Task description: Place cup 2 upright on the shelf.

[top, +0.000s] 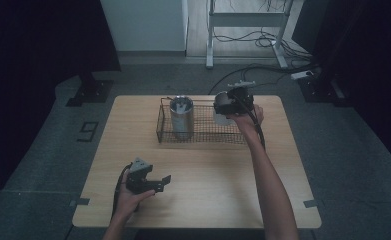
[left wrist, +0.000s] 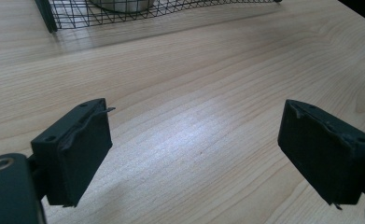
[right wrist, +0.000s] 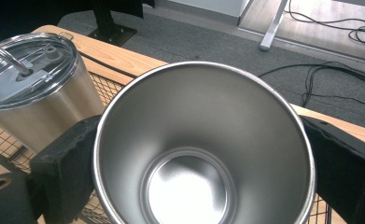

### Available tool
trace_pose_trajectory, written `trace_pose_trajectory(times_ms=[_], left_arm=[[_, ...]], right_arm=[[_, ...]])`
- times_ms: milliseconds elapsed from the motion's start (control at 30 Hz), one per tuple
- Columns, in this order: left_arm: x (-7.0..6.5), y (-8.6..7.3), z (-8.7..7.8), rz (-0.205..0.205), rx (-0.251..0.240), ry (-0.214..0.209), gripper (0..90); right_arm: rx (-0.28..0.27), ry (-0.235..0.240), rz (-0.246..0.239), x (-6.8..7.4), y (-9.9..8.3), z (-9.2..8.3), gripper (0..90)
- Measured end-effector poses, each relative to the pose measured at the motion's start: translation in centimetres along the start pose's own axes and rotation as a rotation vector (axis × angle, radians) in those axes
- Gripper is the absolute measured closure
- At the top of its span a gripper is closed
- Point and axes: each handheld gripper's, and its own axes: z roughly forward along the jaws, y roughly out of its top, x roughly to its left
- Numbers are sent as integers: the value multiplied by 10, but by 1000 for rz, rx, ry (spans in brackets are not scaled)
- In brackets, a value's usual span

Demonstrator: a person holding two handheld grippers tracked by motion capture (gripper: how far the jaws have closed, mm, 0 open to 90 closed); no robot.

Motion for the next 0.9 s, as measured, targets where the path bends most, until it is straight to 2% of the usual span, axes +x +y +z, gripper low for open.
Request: trace_pose_trajectory(times_ms=[467, 900], left_arm=[[-1, 0, -1, -2, -5, -5, 98], [1, 0, -2, -8, -8, -7, 98]], right_arm=[[29, -14, 9, -4, -6, 16, 59], [66, -27, 10, -10, -14, 37, 59]])
